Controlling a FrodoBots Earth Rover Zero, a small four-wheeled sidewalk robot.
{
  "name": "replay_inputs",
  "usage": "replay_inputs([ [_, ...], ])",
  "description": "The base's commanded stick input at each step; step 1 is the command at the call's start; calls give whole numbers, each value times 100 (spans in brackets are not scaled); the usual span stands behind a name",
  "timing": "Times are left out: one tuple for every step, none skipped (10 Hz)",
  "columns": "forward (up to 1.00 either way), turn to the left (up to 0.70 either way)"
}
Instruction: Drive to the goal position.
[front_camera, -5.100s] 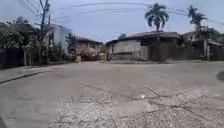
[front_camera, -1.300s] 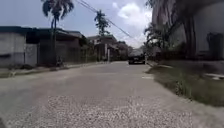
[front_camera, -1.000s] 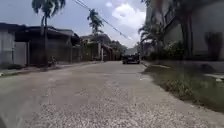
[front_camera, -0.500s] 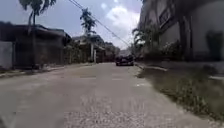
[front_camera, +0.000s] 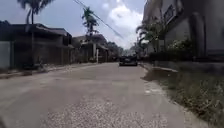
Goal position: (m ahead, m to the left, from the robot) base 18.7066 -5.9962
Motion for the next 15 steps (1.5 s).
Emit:
replay_inputs([
  [100, 0],
  [100, 0],
  [100, 0],
  [100, 0],
  [100, 0],
  [100, 0],
  [100, 0],
  [100, 0],
  [100, 0],
  [100, 0],
  [100, 0],
  [100, 0],
  [100, 0],
  [100, 0],
  [100, 0],
])
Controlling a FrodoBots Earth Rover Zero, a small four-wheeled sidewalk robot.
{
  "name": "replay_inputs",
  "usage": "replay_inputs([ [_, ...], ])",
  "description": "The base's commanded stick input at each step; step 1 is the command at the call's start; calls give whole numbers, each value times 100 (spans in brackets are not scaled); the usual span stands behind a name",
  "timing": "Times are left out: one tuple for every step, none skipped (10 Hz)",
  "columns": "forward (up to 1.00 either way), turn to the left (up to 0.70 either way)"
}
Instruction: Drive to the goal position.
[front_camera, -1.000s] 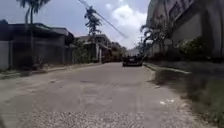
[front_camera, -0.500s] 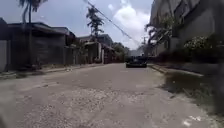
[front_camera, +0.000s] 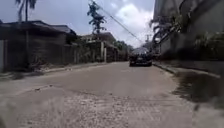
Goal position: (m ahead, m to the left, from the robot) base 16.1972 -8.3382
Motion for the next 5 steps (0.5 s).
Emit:
replay_inputs([
  [100, 0],
  [100, 0],
  [100, 0],
  [100, 0],
  [100, 0],
])
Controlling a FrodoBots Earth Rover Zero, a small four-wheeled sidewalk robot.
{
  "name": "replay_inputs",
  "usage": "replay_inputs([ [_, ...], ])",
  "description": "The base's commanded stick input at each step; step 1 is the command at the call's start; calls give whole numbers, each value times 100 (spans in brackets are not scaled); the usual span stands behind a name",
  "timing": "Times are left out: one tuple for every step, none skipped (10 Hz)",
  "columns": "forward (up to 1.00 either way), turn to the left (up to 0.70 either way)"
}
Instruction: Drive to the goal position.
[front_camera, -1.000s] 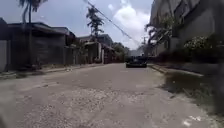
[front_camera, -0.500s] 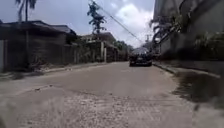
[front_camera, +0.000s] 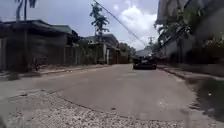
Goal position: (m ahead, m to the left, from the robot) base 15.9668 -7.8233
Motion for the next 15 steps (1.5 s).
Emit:
replay_inputs([
  [100, 0],
  [100, 0],
  [100, 0],
  [100, 0],
  [100, 0],
  [100, 0],
  [100, 0],
  [100, 0],
  [100, 0],
  [100, -10],
  [100, -34],
  [100, -36],
  [100, -30],
  [100, 0],
  [100, 0],
])
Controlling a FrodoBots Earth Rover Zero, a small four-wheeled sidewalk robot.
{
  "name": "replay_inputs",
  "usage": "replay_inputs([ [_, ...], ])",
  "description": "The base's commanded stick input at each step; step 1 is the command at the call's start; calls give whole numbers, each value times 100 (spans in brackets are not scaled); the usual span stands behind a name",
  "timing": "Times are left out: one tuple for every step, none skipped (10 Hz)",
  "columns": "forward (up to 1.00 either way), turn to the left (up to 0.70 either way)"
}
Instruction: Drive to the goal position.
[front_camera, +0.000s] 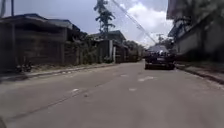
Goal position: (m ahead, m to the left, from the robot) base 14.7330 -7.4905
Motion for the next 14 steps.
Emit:
replay_inputs([
  [100, 0],
  [100, 0],
  [100, 0],
  [100, 0],
  [100, 0],
  [100, 0],
  [100, 0],
  [100, 0],
  [100, 0],
  [100, 0],
  [100, 0],
  [100, 0],
  [100, 0],
  [100, 0],
])
